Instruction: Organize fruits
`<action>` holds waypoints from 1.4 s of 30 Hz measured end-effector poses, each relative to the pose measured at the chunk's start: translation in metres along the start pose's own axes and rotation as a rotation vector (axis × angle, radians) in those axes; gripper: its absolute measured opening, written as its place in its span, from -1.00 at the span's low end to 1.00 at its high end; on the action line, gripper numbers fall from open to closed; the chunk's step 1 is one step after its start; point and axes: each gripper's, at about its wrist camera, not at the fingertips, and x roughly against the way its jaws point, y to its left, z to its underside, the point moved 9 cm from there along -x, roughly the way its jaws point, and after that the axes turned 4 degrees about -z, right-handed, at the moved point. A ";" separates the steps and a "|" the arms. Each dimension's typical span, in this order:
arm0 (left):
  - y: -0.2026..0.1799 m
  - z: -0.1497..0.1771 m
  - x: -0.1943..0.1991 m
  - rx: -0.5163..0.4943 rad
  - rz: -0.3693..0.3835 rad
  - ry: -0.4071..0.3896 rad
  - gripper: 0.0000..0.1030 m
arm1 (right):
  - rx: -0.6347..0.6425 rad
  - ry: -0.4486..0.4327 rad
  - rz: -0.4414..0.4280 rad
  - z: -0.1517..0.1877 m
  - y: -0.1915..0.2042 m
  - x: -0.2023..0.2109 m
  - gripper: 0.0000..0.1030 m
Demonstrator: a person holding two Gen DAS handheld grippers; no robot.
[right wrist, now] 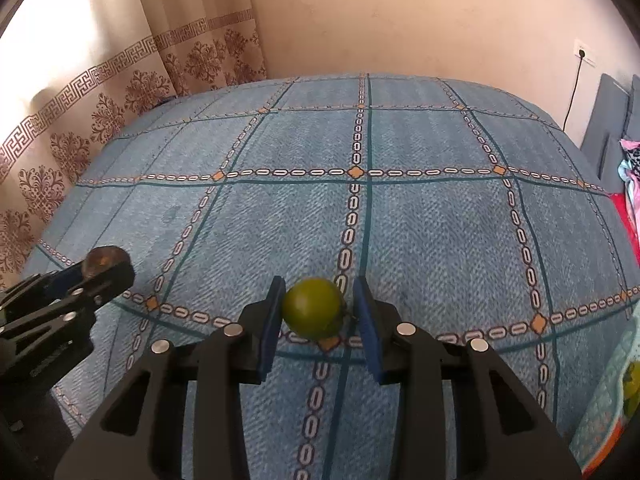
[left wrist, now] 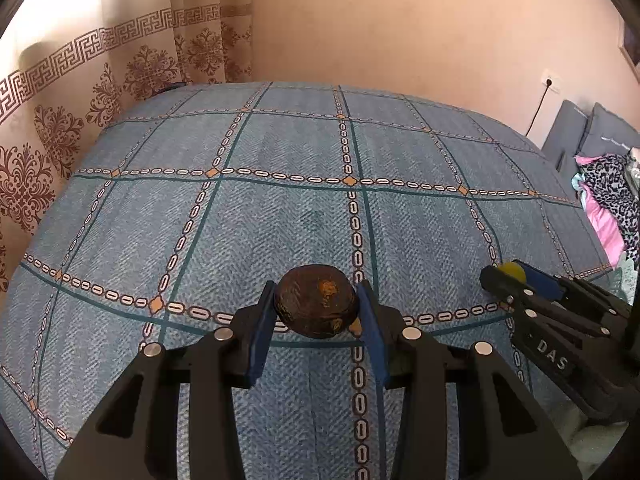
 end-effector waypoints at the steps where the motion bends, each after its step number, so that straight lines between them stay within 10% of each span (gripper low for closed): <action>1: -0.001 0.000 0.001 0.000 0.005 -0.003 -0.21 | 0.000 -0.003 -0.002 0.001 0.001 0.003 -0.30; 42: -0.072 0.046 0.066 -0.155 0.064 -0.112 -0.21 | -0.096 -0.194 -0.055 0.051 -0.018 0.143 -0.29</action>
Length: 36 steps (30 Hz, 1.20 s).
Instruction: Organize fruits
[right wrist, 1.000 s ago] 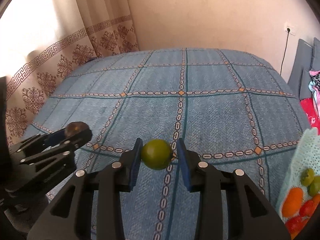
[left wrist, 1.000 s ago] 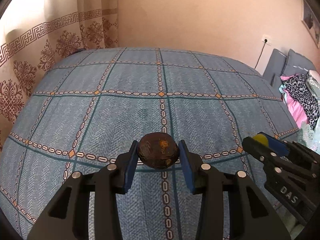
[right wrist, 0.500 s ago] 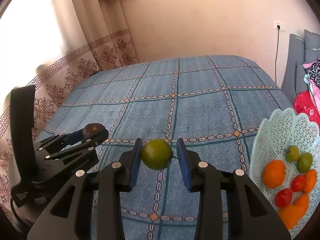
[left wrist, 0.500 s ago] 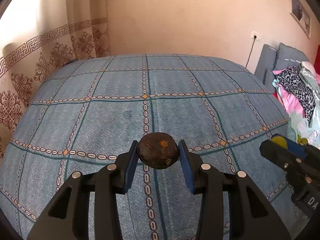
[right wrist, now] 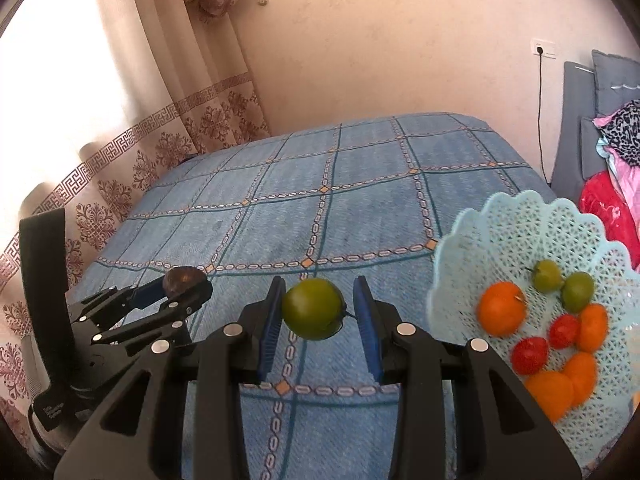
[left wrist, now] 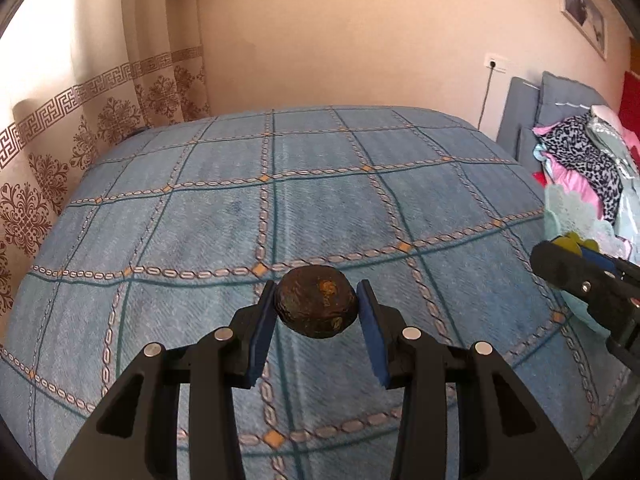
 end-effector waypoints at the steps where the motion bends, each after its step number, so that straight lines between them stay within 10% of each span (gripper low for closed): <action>1: -0.004 0.002 0.003 -0.003 0.009 0.000 -0.21 | -0.001 -0.002 0.001 0.001 -0.002 0.003 -0.29; 36: -0.112 -0.024 0.072 -0.140 0.218 -0.073 -0.19 | -0.262 -0.137 0.165 -0.003 -0.130 0.097 -0.29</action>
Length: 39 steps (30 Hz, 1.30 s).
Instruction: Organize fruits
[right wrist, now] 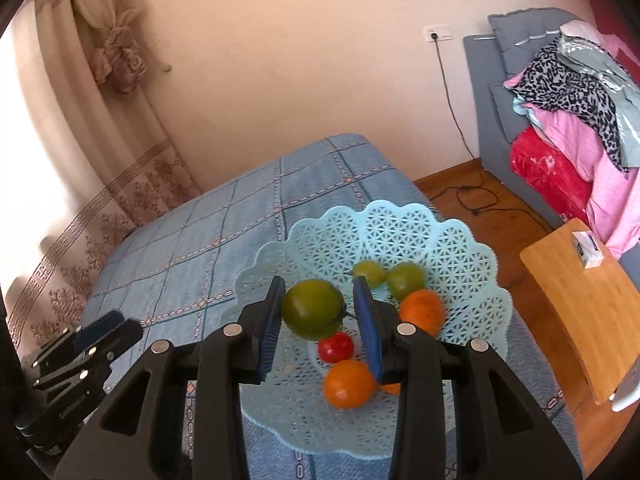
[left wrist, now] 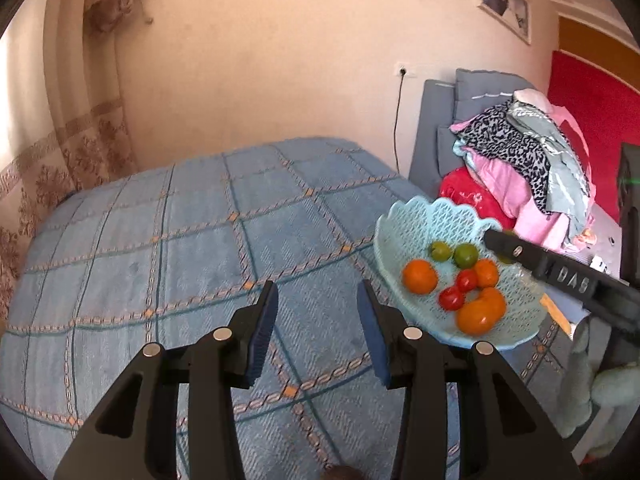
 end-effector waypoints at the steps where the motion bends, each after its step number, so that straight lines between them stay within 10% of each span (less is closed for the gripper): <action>1: 0.004 0.004 -0.001 0.008 0.000 0.014 -0.18 | -0.004 0.003 0.003 0.001 -0.002 -0.001 -0.29; 5: 0.016 0.026 0.000 0.052 0.051 0.091 0.15 | -0.009 0.023 0.017 0.005 -0.003 -0.008 -0.30; 18: -0.036 0.105 0.027 -0.110 0.240 0.220 0.15 | 0.001 0.014 0.013 0.008 0.001 -0.004 -0.30; 39: -0.044 0.131 0.001 -0.141 0.224 0.314 -0.16 | -0.011 0.001 0.020 0.004 -0.004 0.000 -0.30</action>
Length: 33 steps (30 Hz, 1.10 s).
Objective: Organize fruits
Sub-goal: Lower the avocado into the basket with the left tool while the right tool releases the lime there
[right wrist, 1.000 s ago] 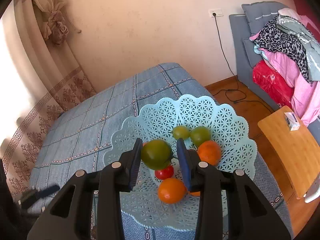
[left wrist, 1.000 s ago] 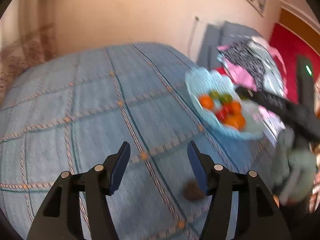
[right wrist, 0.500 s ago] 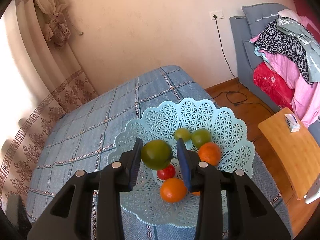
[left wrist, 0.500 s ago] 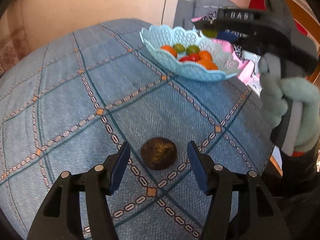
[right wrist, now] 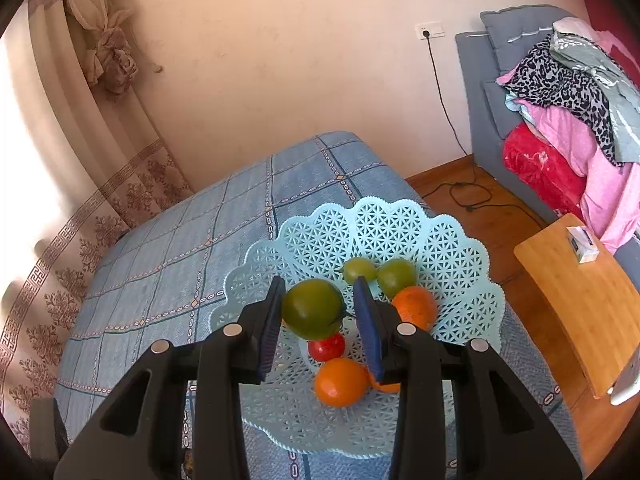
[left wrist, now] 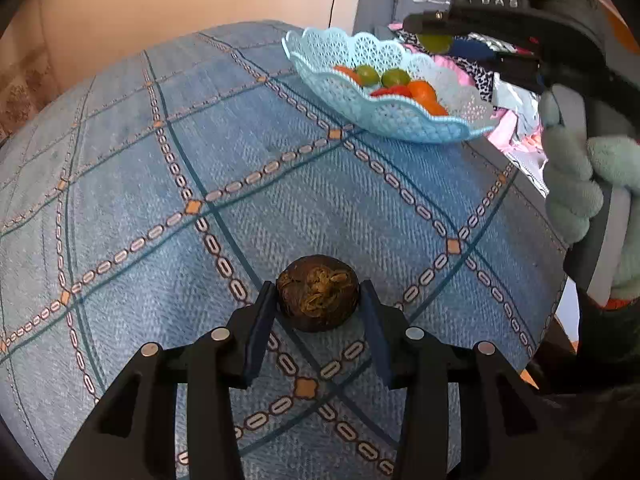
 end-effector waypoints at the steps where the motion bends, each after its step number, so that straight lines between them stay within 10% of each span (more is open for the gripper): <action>1: 0.000 -0.004 0.002 0.000 -0.007 -0.011 -0.16 | -0.001 0.000 0.001 0.000 -0.001 0.000 -0.30; 33: -0.031 -0.134 0.014 -0.058 -0.005 -0.242 -0.16 | -0.059 0.032 0.034 0.002 -0.021 -0.011 -0.30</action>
